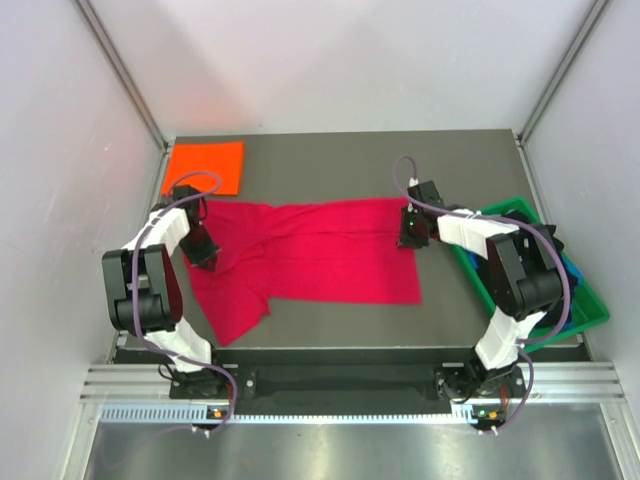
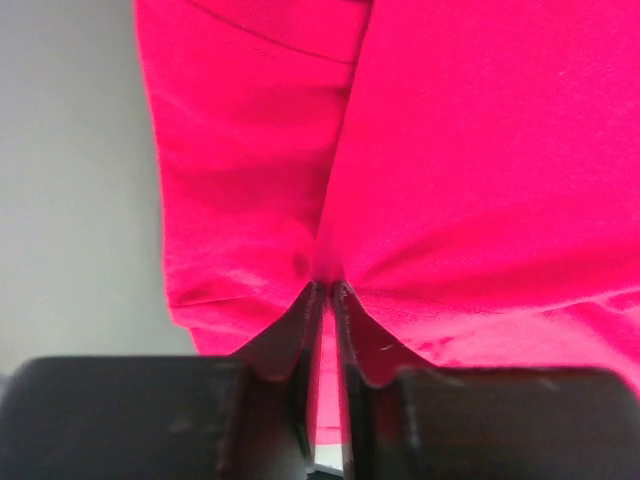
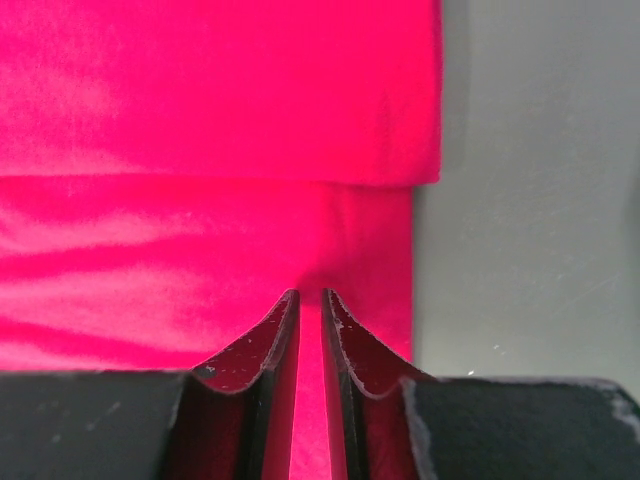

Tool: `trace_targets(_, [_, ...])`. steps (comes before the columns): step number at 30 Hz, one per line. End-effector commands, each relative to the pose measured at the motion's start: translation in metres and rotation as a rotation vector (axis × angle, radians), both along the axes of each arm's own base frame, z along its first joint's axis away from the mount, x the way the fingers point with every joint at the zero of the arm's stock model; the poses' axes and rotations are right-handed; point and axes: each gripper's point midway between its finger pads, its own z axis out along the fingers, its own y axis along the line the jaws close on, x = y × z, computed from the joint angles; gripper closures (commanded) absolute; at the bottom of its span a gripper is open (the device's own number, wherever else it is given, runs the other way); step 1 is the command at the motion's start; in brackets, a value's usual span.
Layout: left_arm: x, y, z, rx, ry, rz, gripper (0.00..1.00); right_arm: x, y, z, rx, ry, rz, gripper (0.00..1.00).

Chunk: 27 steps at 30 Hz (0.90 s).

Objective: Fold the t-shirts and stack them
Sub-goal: Fold the tshirt

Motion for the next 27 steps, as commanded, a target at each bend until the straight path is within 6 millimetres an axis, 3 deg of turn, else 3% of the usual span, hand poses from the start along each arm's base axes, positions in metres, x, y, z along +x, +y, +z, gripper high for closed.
trace_targets(1, [0.013,-0.005,0.0,-0.032,-0.041,0.009,0.84,0.01,-0.016,-0.001,-0.084,-0.016,-0.018,0.84])
trace_targets(2, [0.02,-0.006,0.008,-0.037,-0.062,0.008,0.78,0.011,-0.018,-0.001,-0.092,-0.016,-0.02,0.84])
trace_targets(6, [0.048,0.004,0.043,0.005,-0.162,0.027,0.72,0.012,-0.023,0.0,-0.105,-0.013,-0.026,0.84])
trace_targets(8, [0.065,0.021,0.062,0.083,-0.208,0.058,0.72,0.012,-0.026,-0.002,-0.116,-0.007,-0.032,0.84])
trace_targets(12, [0.094,0.031,0.078,0.092,-0.258,0.076,0.72,0.013,-0.035,-0.002,-0.133,-0.001,-0.044,0.84])
trace_targets(15, [0.121,0.035,0.073,0.091,-0.306,0.056,0.73,0.016,-0.04,-0.003,-0.144,0.001,-0.05,0.84])
trace_targets(19, [0.15,0.05,0.049,0.088,-0.301,0.073,0.75,0.018,-0.047,-0.005,-0.16,0.014,-0.061,0.84])
trace_targets(24, [0.178,0.06,0.027,0.06,-0.3,0.079,0.77,0.02,-0.054,-0.008,-0.179,0.024,-0.076,0.84])
trace_targets(27, [0.188,0.062,0.025,0.062,-0.32,0.051,0.71,0.021,-0.057,-0.01,-0.186,0.028,-0.083,0.84])
